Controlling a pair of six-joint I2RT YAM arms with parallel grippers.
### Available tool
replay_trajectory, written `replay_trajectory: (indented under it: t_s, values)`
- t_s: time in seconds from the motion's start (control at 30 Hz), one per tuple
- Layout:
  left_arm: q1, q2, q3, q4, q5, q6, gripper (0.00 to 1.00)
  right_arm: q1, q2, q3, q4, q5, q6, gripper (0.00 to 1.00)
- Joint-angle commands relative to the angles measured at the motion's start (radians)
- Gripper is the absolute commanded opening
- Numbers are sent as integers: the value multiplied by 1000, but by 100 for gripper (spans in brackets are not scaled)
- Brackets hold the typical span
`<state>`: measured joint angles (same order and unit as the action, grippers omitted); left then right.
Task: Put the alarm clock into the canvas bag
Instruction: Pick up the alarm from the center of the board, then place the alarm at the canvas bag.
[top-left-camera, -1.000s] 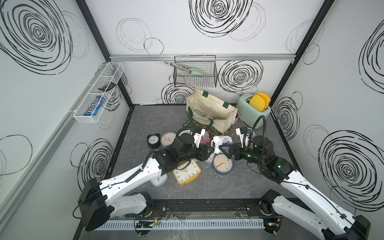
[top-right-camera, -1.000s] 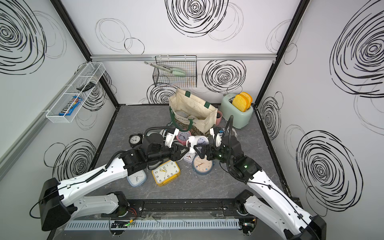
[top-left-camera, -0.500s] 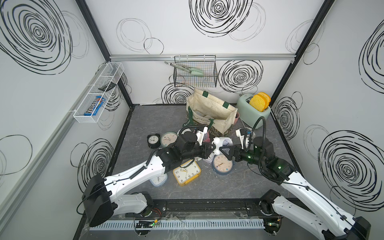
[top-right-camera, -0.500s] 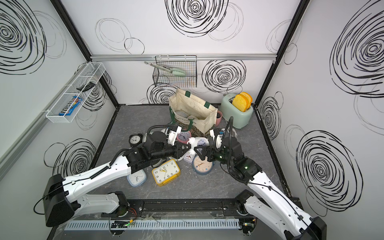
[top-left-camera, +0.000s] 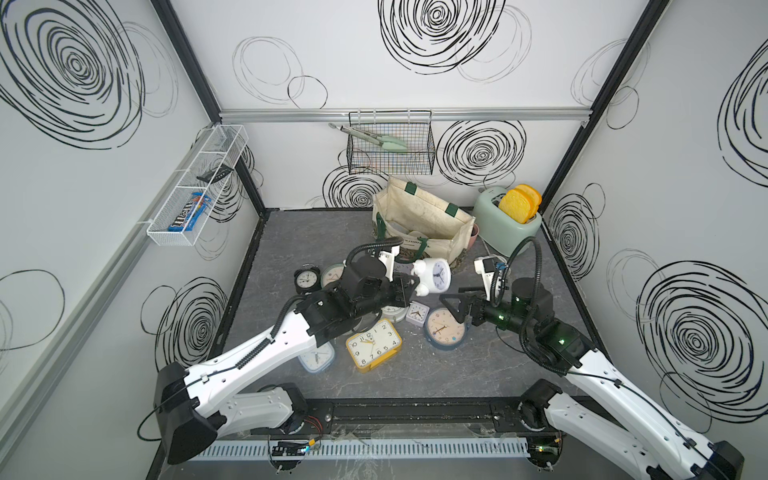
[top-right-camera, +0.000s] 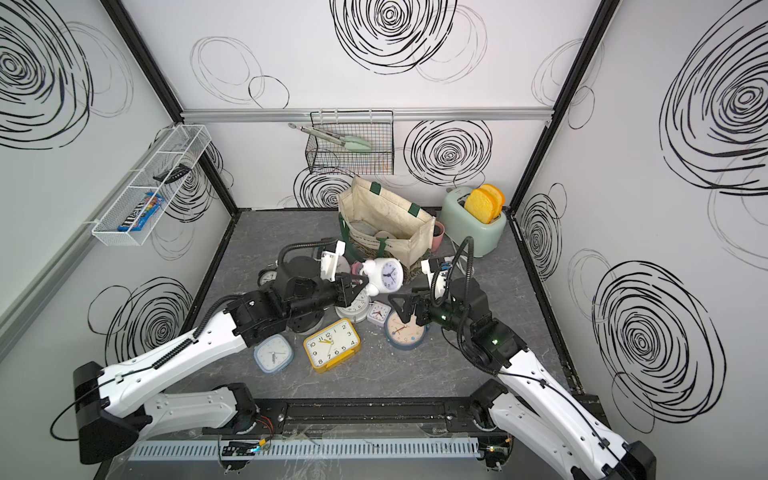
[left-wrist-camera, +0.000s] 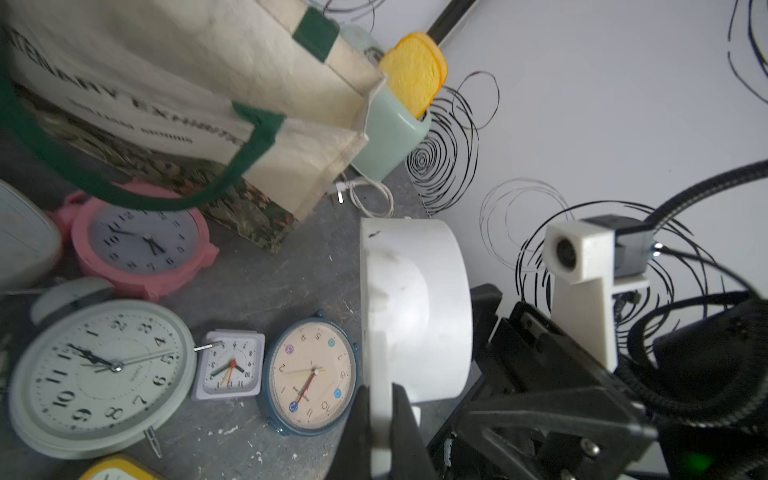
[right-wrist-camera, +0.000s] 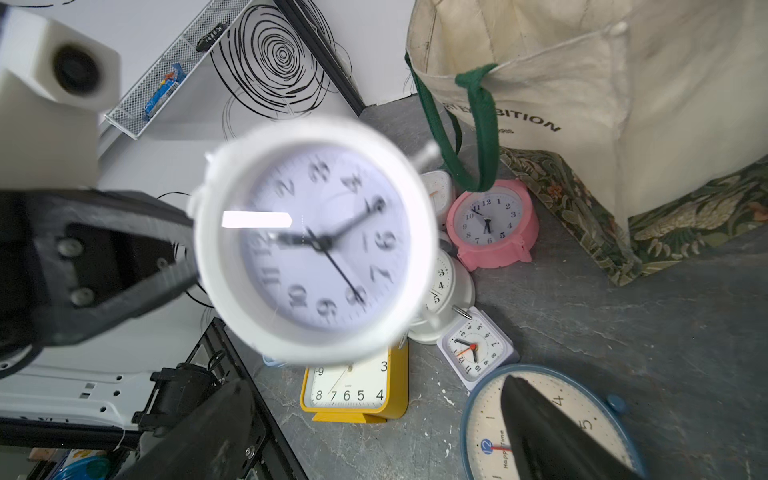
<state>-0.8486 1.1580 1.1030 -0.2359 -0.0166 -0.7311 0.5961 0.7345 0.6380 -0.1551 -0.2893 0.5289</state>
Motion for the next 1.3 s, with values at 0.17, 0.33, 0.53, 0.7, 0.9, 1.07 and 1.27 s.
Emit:
replay_trajectory:
  t_s: [0.17, 0.33, 0.53, 0.7, 0.9, 1.07, 1.27]
  values:
    - [131, 190, 334, -26, -80, 231, 0, -8, -54, -29, -41, 91, -48, 97]
    - [167, 414, 578, -124, 16, 381, 0, -22, -88, -62, -69, 59, -35, 97]
    - [186, 678, 852, -297, 72, 491, 0, -40, -109, -66, -102, 37, -37, 97]
    - [192, 822, 942, -322, 67, 558, 0, -51, -118, -74, -108, 13, -37, 97]
    - [215, 1060, 1203, -523, 136, 662, 0, -57, -116, -73, -116, 7, -38, 97]
    - [229, 1106, 1206, -560, 210, 703, 0, -64, -113, -76, -126, 12, -42, 97]
    - [247, 1160, 1226, -570, 258, 718, 2, -65, -104, -89, -113, 3, -35, 97]
